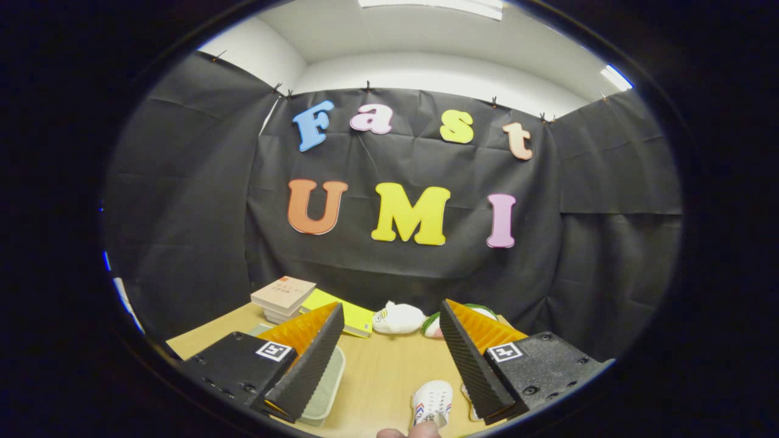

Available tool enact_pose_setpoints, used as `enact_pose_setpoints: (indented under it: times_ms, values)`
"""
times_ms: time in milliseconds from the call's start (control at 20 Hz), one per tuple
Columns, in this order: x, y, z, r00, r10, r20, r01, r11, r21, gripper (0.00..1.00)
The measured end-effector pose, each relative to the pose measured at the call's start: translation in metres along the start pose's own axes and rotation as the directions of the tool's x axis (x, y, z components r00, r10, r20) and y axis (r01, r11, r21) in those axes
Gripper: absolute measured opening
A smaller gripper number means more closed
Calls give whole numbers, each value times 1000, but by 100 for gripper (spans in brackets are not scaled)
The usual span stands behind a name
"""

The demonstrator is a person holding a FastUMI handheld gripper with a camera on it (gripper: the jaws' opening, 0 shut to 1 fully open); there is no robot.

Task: Open the storage box then place both shoes into the box .Put the left shoe in first, then the right shoe, with the right side of both shoes facing outward in a uniform manner.

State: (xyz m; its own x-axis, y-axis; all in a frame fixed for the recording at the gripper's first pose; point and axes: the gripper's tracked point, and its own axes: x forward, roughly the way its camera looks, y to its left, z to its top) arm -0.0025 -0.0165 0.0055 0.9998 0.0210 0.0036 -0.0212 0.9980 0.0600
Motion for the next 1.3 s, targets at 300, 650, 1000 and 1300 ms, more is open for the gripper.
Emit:
enact_pose_setpoints:
  times_ms: [300, 650, 1000, 1300]
  values:
    - [5, -17, -7, 999, 49, -23, -48, 998, 27, 100]
    - [11, -37, -30, 975, 204, -84, -198, 977, 77, 100]
    - [9, -7, -101, 832, 501, -238, -449, 860, 242, 100]
    - [10, 44, -163, 624, 709, -329, -514, 689, 511, 100]
